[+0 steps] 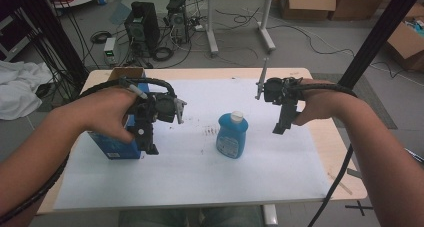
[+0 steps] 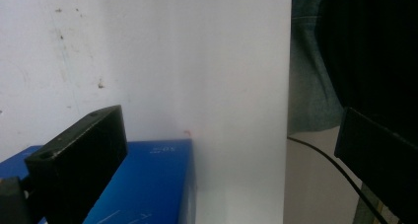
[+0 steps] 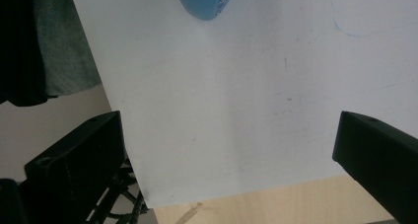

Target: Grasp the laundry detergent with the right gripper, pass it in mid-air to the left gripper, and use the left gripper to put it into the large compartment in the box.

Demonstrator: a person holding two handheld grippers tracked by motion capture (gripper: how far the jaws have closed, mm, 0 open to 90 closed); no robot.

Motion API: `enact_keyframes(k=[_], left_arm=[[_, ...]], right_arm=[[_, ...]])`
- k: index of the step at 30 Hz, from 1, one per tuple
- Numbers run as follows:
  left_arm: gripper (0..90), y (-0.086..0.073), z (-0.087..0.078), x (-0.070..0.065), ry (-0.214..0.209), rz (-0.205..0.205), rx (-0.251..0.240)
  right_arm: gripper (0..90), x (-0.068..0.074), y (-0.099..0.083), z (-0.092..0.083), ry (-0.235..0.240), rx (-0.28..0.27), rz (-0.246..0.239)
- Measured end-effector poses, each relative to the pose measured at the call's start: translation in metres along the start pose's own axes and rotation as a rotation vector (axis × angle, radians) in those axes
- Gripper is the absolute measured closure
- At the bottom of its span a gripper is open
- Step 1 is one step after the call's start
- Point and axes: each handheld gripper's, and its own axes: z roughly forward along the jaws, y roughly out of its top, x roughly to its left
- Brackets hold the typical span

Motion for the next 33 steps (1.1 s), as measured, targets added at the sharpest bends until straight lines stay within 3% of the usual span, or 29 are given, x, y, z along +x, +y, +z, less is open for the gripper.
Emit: enact_keyframes(k=[5,11,13,14,18,19,21,22,24,26,29,33], left_arm=[[0.1,-0.001,-0.003,0.000,0.008,0.004,-0.007],[0.1,-0.004,0.000,0.000,0.004,0.003,-0.011],[0.1,-0.004,0.001,-0.001,0.003,0.004,-0.009],[0.1,-0.004,0.002,-0.001,0.005,0.004,-0.009],[0.1,-0.005,-0.001,-0.003,0.012,0.012,-0.012],[0.1,-0.005,-0.001,-0.003,0.012,0.012,-0.012],[0.1,-0.006,-0.002,-0.003,0.015,0.016,-0.023],[0.1,-0.006,-0.002,-0.003,0.015,0.016,-0.023],[0.1,-0.006,-0.003,-0.002,0.018,0.017,-0.023],[0.1,-0.007,-0.003,-0.002,0.018,0.017,-0.024],[0.1,-0.008,-0.003,-0.001,0.022,0.018,-0.031],[0.1,-0.008,-0.003,-0.001,0.027,0.020,-0.039]], right_arm=[[0.0,0.000,-0.009,-0.001,-0.005,-0.069,0.010],[0.0,-0.002,-0.029,-0.003,-0.037,-0.260,0.046],[0.0,-0.003,-0.033,-0.001,-0.039,-0.287,0.058],[0.0,-0.003,-0.042,0.003,-0.061,-0.338,0.079],[0.0,-0.001,-0.061,0.013,-0.072,-0.480,0.121],[0.0,-0.001,-0.061,0.013,-0.072,-0.480,0.121],[0.0,0.003,-0.075,0.023,-0.085,-0.585,0.152],[0.0,0.003,-0.075,0.023,-0.085,-0.585,0.152],[0.0,0.008,-0.086,0.035,-0.087,-0.671,0.176],[0.0,0.011,-0.089,0.040,-0.086,-0.693,0.183],[0.0,0.020,-0.093,0.061,-0.077,-0.760,0.198],[0.0,0.026,-0.091,0.077,-0.074,-0.790,0.207]])
